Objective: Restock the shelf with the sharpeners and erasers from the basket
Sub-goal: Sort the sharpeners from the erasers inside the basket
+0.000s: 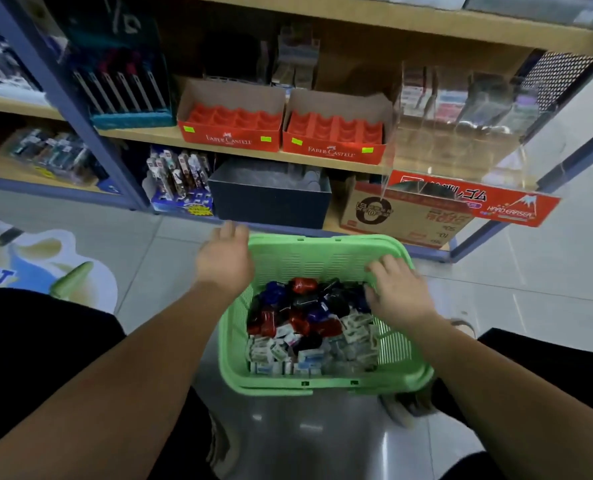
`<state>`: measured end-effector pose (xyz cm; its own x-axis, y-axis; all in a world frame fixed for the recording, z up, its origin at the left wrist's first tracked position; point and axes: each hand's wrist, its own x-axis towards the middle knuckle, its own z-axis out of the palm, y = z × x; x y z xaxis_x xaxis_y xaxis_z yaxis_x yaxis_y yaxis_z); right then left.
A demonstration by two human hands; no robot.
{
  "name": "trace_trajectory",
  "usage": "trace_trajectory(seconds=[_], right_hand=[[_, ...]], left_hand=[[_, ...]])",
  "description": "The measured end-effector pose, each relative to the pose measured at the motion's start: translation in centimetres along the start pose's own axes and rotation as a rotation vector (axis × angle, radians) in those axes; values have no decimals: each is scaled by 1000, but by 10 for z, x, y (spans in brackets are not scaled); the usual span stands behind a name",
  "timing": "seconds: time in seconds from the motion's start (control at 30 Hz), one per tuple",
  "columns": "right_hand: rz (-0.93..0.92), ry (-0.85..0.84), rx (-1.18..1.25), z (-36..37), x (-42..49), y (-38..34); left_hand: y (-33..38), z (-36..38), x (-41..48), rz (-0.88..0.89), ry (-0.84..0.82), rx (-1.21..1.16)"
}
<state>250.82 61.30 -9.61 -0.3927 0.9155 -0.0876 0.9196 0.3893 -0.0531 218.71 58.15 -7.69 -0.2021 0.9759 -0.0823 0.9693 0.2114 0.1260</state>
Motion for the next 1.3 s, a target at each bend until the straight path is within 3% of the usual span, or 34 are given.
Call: trace_trajectory(seconds=[0.07, 0.1, 0.17, 0.27, 0.4, 0.5, 0.57, 0.7, 0.9, 1.1, 1.23, 1.3], right_hand=[[-29, -352, 134, 21, 21, -20], [13, -482, 219, 34, 30, -28], [161, -572, 398, 63, 42, -33], [340, -580, 492, 100, 47, -26], [369, -544, 615, 123, 37, -16], [490, -456, 710, 127, 36, -19], [545, -444, 624, 130, 38, -23], [538, -494, 482, 137, 46, -26], [550, -410, 528, 132, 54, -18], [596, -380, 693, 136, 48, -15], [590, -495, 799, 136, 45, -17], [559, -534, 724, 138, 43, -20]], left_hand=[[18, 11, 2, 189, 6, -149], [28, 21, 0, 214, -74, -214], [45, 48, -7, 104, -302, -300], [45, 102, -18, -185, -453, -457], [39, 147, -17, -371, -507, -519], [59, 146, -10, -288, -494, -232], [64, 155, -9, -226, -432, -174], [45, 174, -13, -310, -467, -252], [39, 175, -16, -186, -413, -227], [38, 173, -14, -260, -518, -410], [38, 175, -15, -371, -536, -478], [38, 176, -14, -412, -531, -507]])
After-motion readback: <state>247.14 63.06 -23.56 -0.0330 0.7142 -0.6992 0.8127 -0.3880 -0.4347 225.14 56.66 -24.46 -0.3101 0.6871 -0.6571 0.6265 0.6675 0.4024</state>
